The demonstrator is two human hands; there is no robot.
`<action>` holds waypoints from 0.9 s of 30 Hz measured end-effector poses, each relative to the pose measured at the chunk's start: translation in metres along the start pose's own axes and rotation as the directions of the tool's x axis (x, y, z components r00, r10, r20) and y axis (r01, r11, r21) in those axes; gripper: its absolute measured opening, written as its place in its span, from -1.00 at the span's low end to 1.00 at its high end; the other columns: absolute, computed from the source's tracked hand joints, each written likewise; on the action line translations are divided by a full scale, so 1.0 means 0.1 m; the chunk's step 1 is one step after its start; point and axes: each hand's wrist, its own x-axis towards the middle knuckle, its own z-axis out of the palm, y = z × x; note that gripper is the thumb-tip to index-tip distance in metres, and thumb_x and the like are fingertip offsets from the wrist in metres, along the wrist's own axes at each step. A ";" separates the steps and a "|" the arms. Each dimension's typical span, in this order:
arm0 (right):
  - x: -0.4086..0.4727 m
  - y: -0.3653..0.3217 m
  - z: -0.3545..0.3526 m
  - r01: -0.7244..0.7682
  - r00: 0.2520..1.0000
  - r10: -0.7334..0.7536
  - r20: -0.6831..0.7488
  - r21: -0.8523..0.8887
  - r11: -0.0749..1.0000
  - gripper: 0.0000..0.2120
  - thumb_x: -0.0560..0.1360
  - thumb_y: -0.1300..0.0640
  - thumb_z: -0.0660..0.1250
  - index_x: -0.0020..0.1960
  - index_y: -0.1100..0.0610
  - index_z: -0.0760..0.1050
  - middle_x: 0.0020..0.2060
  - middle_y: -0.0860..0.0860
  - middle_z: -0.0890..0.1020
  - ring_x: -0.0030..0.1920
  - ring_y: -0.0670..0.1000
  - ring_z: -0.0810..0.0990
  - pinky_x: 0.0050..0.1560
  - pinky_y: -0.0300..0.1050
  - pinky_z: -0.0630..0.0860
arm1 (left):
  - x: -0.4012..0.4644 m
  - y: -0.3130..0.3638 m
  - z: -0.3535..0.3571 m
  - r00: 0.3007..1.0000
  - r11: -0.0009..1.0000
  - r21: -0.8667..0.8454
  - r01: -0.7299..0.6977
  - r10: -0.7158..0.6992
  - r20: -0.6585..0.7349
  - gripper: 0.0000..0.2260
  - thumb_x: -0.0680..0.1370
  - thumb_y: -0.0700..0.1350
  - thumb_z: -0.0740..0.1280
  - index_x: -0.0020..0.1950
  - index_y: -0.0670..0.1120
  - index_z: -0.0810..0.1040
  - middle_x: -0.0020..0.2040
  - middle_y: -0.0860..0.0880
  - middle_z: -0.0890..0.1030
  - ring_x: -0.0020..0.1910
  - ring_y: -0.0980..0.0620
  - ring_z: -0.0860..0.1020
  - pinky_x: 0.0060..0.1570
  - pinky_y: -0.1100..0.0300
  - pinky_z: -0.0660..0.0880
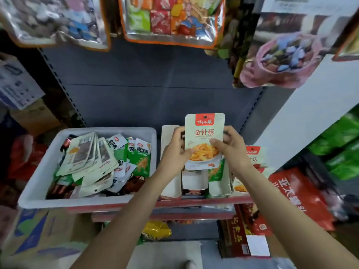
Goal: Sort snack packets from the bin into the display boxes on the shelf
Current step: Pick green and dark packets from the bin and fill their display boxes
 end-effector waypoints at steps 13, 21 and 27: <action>0.09 0.07 -1.30 0.025 0.983 -0.008 -0.182 0.091 0.996 -0.74 0.51 0.37 0.26 0.17 0.17 0.43 0.00 0.01 0.64 -0.09 -0.14 0.66 -0.20 -0.30 0.56 | 0.29 0.15 1.04 0.990 0.943 0.334 -0.004 -0.043 0.133 -0.71 0.57 -0.23 0.24 0.29 -0.11 0.43 0.19 0.03 0.53 0.17 0.08 0.50 0.12 0.26 0.40; 0.37 0.22 -1.78 -0.011 0.994 0.030 -0.105 0.177 0.984 -0.80 0.55 0.30 0.25 0.14 0.12 0.40 0.01 -0.07 0.64 -0.04 -0.14 0.66 -0.17 -0.26 0.59 | 0.28 0.06 1.56 0.978 0.845 0.532 -0.054 -0.063 0.198 -0.57 0.56 -0.18 0.25 0.42 -0.02 0.30 0.35 -0.01 0.40 0.32 0.03 0.36 0.28 0.14 0.32; 0.50 0.28 -1.89 -0.037 0.991 0.071 -0.115 0.279 0.959 -0.82 0.57 0.28 0.22 0.13 0.10 0.38 0.05 -0.06 0.63 0.04 -0.07 0.64 0.00 -0.07 0.60 | 0.17 0.06 1.66 0.991 0.887 0.455 -0.078 0.019 0.132 -0.84 0.57 -0.03 0.27 0.12 -0.02 0.52 0.00 0.08 0.53 0.01 0.14 0.50 0.06 0.14 0.48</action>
